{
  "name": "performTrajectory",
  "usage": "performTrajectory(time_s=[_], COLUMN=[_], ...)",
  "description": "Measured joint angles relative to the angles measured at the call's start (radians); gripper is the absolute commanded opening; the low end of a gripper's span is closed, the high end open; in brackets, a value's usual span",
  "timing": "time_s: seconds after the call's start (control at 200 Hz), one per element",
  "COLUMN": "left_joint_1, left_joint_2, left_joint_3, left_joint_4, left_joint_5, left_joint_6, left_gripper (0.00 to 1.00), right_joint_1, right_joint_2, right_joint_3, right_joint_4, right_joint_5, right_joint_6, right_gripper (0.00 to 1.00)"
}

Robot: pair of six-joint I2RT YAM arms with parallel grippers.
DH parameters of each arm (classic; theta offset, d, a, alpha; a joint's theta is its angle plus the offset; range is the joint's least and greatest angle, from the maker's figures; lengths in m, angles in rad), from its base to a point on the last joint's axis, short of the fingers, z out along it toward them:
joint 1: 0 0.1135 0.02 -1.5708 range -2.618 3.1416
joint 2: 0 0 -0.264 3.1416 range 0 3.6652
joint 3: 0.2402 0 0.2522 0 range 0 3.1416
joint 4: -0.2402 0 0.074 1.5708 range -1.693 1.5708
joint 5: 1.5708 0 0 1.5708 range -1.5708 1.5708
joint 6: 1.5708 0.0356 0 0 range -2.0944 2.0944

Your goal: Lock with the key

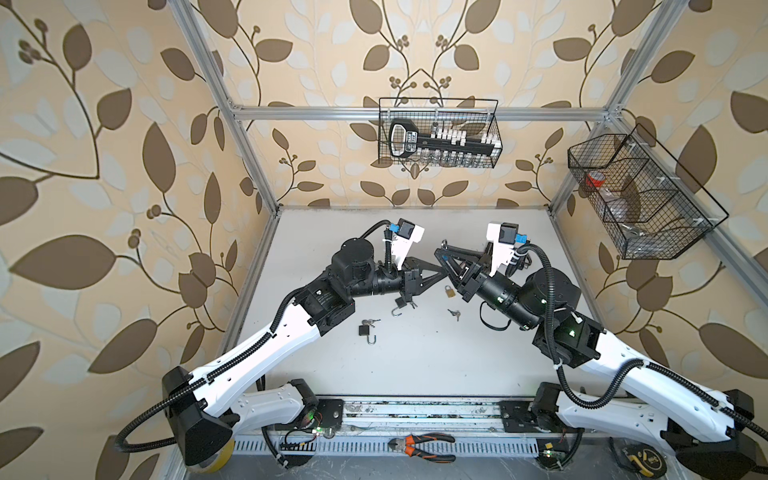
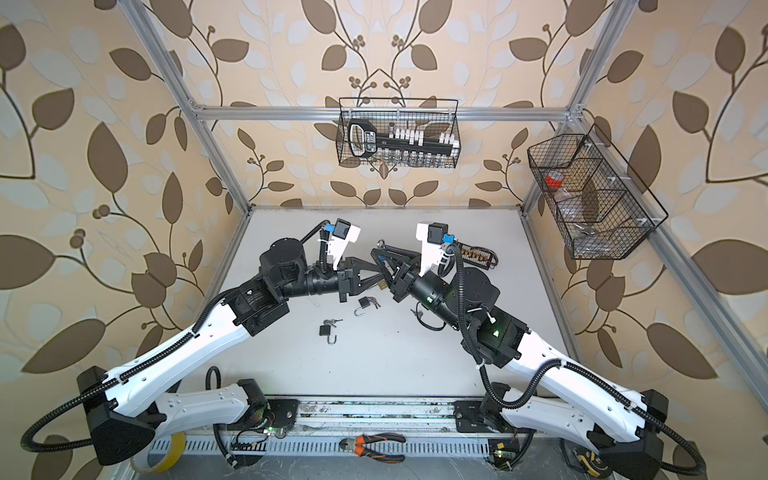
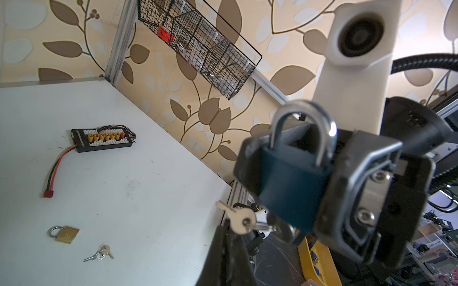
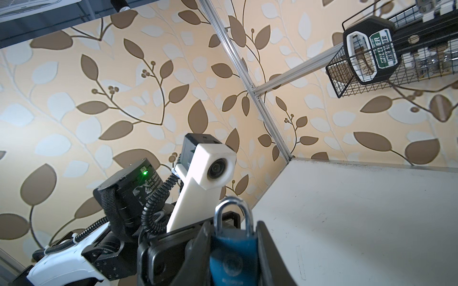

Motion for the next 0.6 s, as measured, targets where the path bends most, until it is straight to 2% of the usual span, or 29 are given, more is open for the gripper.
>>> performTrajectory(time_s=[0.065, 0.205, 0.31, 0.5, 0.6], left_joint_1=[0.0, 0.0, 0.0, 0.0, 0.0], left_joint_2=[0.0, 0.0, 0.0, 0.006, 0.023], left_joint_3=[0.0, 0.0, 0.0, 0.0, 0.002], left_joint_4=[-0.003, -0.006, -0.006, 0.007, 0.017], left_joint_5=[0.0, 0.0, 0.0, 0.013, 0.017], left_joint_6=[0.004, 0.009, 0.001, 0.003, 0.001], left_gripper=[0.05, 0.45, 0.6, 0.64, 0.6], right_joint_1=[-0.004, -0.008, -0.01, -0.01, -0.01], right_joint_2=[0.0, 0.0, 0.0, -0.001, -0.001], right_joint_3=[0.0, 0.0, 0.0, 0.0, 0.0], right_joint_4=[0.0, 0.0, 0.0, 0.0, 0.0], right_joint_5=[0.0, 0.0, 0.0, 0.0, -0.002], right_joint_6=[0.0, 0.0, 0.0, 0.001, 0.005], right_gripper=[0.0, 0.0, 0.0, 0.0, 0.0])
